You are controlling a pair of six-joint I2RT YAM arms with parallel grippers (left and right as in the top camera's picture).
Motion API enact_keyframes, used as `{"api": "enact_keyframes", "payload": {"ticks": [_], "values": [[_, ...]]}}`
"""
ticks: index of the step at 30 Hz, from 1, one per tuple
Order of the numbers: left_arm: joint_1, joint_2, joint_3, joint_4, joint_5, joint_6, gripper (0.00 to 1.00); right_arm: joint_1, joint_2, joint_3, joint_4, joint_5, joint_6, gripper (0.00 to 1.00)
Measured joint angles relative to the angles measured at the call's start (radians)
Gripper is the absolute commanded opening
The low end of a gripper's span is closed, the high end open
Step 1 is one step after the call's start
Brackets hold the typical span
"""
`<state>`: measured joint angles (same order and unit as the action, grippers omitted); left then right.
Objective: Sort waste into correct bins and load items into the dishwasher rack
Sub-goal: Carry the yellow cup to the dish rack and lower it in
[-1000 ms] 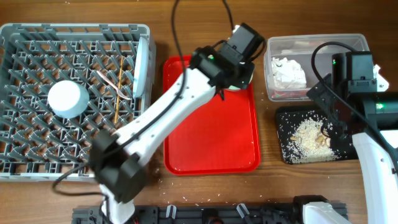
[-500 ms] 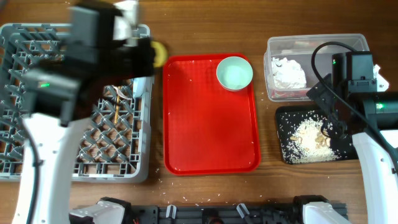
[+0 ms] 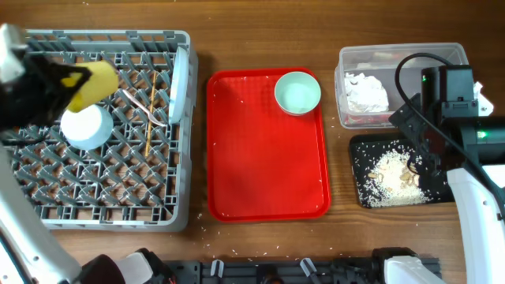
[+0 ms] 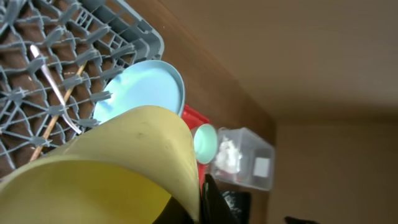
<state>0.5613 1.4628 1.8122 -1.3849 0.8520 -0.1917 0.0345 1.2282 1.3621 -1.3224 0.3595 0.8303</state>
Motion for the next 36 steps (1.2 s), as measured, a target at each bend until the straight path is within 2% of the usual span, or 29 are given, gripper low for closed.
{"api": "enact_keyframes", "payload": {"ticks": [9,16,32,36], "values": [[0.298,0.032,-0.363,0.164,0.319,0.039,0.04,0.0,0.0,0.0,0.0,0.0,0.0,1.0],[0.395,0.12,-0.452,0.164,0.436,0.042,0.04,0.0,0.0,0.0,0.0,0.0,0.0,1.0],[0.407,0.134,-0.452,0.196,0.489,0.06,0.04,0.0,0.0,0.0,0.0,0.0,0.0,1.0],[0.407,0.134,-0.452,0.201,0.489,0.107,0.04,0.0,0.0,0.0,0.0,0.0,0.0,1.0]]}}
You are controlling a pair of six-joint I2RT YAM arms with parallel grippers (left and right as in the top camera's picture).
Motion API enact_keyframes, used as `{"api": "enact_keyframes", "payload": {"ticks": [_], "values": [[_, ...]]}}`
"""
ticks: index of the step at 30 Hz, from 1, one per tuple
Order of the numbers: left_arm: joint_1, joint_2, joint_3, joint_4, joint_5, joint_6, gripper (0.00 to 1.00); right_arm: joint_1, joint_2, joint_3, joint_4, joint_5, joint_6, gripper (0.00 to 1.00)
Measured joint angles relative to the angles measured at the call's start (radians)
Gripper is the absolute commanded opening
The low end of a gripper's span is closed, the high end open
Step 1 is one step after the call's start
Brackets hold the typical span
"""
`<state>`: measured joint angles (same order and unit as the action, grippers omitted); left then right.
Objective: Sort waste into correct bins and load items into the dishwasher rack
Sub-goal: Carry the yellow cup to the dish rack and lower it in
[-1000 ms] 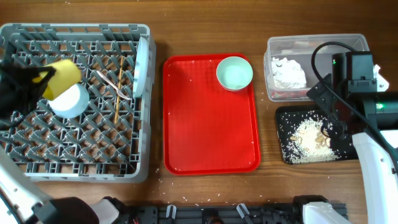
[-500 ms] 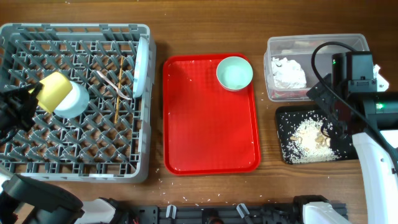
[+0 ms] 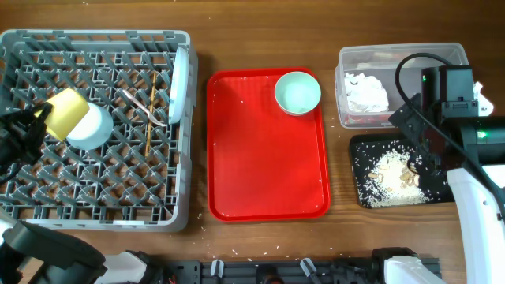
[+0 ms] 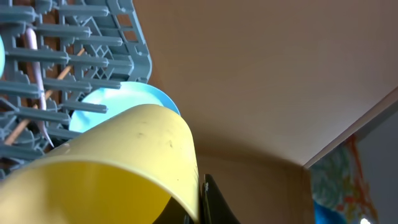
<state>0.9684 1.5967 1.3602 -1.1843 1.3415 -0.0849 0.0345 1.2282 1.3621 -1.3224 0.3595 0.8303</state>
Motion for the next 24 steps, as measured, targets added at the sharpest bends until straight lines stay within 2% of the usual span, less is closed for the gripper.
{"api": "enact_keyframes", "payload": {"ticks": [5,14,18,24], "values": [[0.0,0.0,-0.035,-0.026,0.012,0.042,0.04,0.0,0.0,0.0,0.0,0.0,0.0,1.0],[0.003,0.003,-0.2,0.1,0.023,0.055,0.04,0.0,0.0,0.0,0.0,0.0,0.0,1.0],[0.003,0.007,-0.209,0.156,0.034,0.058,0.04,0.0,0.0,0.0,0.0,0.0,0.0,1.0],[0.003,0.045,-0.209,0.148,0.016,0.058,0.04,0.0,0.0,0.0,0.0,0.0,0.0,1.0]]}}
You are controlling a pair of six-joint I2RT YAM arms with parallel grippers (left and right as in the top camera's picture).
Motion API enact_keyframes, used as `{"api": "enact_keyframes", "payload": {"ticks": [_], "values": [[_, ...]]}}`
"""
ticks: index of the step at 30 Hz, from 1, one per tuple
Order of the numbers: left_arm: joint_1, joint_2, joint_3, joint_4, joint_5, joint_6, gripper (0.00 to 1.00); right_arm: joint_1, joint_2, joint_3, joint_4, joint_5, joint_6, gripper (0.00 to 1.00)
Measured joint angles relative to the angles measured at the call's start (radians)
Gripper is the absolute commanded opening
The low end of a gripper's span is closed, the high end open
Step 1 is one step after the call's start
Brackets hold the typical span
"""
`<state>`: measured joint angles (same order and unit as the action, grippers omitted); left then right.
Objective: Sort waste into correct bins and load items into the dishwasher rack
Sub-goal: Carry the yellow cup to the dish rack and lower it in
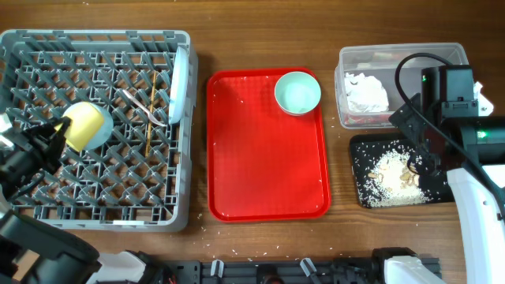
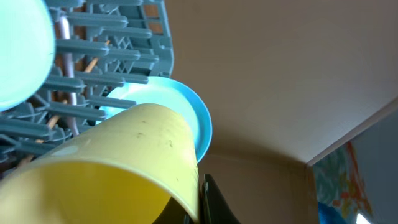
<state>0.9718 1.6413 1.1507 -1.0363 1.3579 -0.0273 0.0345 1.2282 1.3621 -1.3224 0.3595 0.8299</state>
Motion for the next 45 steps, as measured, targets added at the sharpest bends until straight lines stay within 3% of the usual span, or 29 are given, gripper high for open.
{"api": "enact_keyframes", "payload": {"ticks": [15,23,25,26,31,36,41,45], "values": [[0.006,0.119,-0.106,0.053,-0.051,0.0,0.04,0.0,0.0,0.0,0.0,0.0,0.0,1.0],[0.045,0.119,-0.106,-0.012,-0.074,0.0,0.04,0.0,0.0,0.0,0.0,0.0,0.0,1.0],[0.072,0.119,-0.106,-0.035,-0.082,0.0,0.13,0.0,0.0,0.0,0.0,0.0,0.0,1.0],[0.088,0.119,-0.106,-0.049,-0.094,0.0,0.27,0.0,0.0,0.0,0.0,0.0,0.0,1.0],[0.124,0.123,-0.11,-0.077,-0.201,0.004,0.2,0.0,0.0,0.0,0.0,0.0,0.0,1.0],[0.129,0.125,-0.11,-0.121,-0.198,0.005,0.16,0.0,0.0,0.0,0.0,0.0,0.0,1.0],[0.151,0.126,-0.111,-0.166,-0.207,0.006,0.3,0.0,0.0,0.0,0.0,0.0,0.0,1.0],[0.184,0.126,-0.111,-0.169,-0.249,0.008,0.33,0.0,0.0,0.0,0.0,0.0,0.0,1.0]]}}
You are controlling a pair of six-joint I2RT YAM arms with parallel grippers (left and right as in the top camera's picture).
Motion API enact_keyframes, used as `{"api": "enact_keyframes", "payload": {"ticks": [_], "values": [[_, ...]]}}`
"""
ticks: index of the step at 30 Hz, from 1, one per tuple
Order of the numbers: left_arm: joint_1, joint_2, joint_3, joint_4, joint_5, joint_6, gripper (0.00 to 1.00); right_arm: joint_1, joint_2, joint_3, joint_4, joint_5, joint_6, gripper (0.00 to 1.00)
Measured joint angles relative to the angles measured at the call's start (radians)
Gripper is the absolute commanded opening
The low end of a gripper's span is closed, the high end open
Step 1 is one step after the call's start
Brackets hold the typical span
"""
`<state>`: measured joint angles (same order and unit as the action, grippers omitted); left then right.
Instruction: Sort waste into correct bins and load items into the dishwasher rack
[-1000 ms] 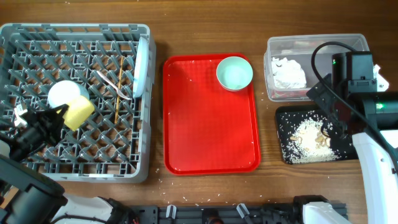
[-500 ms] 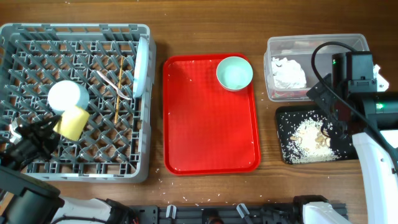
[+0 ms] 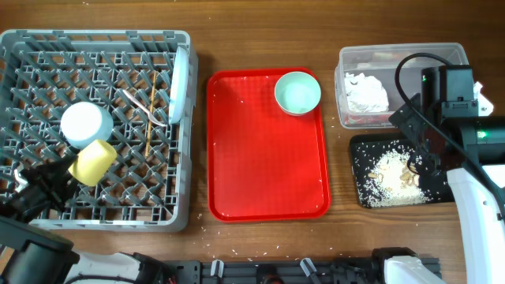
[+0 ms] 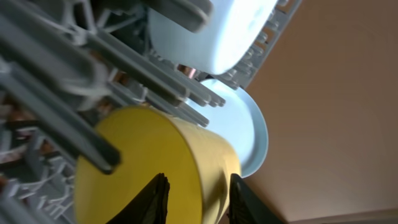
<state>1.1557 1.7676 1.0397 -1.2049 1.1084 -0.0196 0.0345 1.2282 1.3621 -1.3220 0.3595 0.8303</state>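
Note:
A yellow cup [image 3: 92, 162] lies tilted on the tines of the grey dishwasher rack [image 3: 186, 166], near its front left. My left gripper [image 3: 65, 175] stands open at the cup from the front left. In the left wrist view the yellow cup [image 4: 155, 162] has its wall between the black fingers [image 4: 157, 198] of the left gripper [image 4: 198, 182]. A pale blue cup [image 3: 85, 124] stands upside down just behind. A pale blue plate [image 3: 180, 79] stands on edge at the rack's right side. My right arm [image 3: 442, 110] hangs over the bins; its fingers do not show clearly.
A red tray [image 3: 268, 173] in the middle bears a pale green bowl [image 3: 297, 92]. At the right are a clear bin [image 3: 398, 57] with white paper and a black tray [image 3: 394, 180] of rice scraps. Chopsticks and a spoon [image 3: 150, 110] lie in the rack.
The yellow cup was held against the pale cup; it now lies lower in the rack, nearer the front. My left gripper has opened, and the cup sits differently between its fingers.
My left gripper held the yellow cup over the rack's far left. Then it held it lower beside the pale cup, then pressed close against that cup. Now the yellow cup rests on the tines in front of the pale cup and the gripper is open. The right arm stayed still.

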Motion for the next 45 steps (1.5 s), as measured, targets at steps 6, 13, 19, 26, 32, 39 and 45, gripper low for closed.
{"api": "enact_keyframes", "payload": {"ticks": [6,13,19,26,32,39,45], "values": [[0.037,0.0,0.0,-0.039,-0.038,0.009,0.4,0.0,0.0,0.0,0.0,0.0,0.0,1.0],[0.094,0.0,-0.001,-0.092,-0.038,0.018,1.0,0.0,0.0,0.0,0.0,0.0,0.0,1.0],[0.125,0.0,-0.001,-0.102,-0.038,0.018,1.0,0.0,0.0,0.0,0.0,0.0,0.0,1.0],[0.122,-0.005,0.1,-0.211,-0.053,0.026,1.0,0.0,0.0,0.0,0.0,0.0,0.0,1.0],[0.079,-0.027,0.143,-0.212,-0.054,0.02,1.0,0.0,0.0,0.0,0.0,0.0,0.0,0.99],[0.075,-0.046,0.168,-0.182,-0.114,-0.055,1.0,0.0,0.0,0.0,0.0,0.0,0.0,1.0],[0.075,-0.174,0.232,-0.155,-0.251,-0.164,1.0,0.0,0.0,0.0,0.0,0.0,0.0,1.0]]}}
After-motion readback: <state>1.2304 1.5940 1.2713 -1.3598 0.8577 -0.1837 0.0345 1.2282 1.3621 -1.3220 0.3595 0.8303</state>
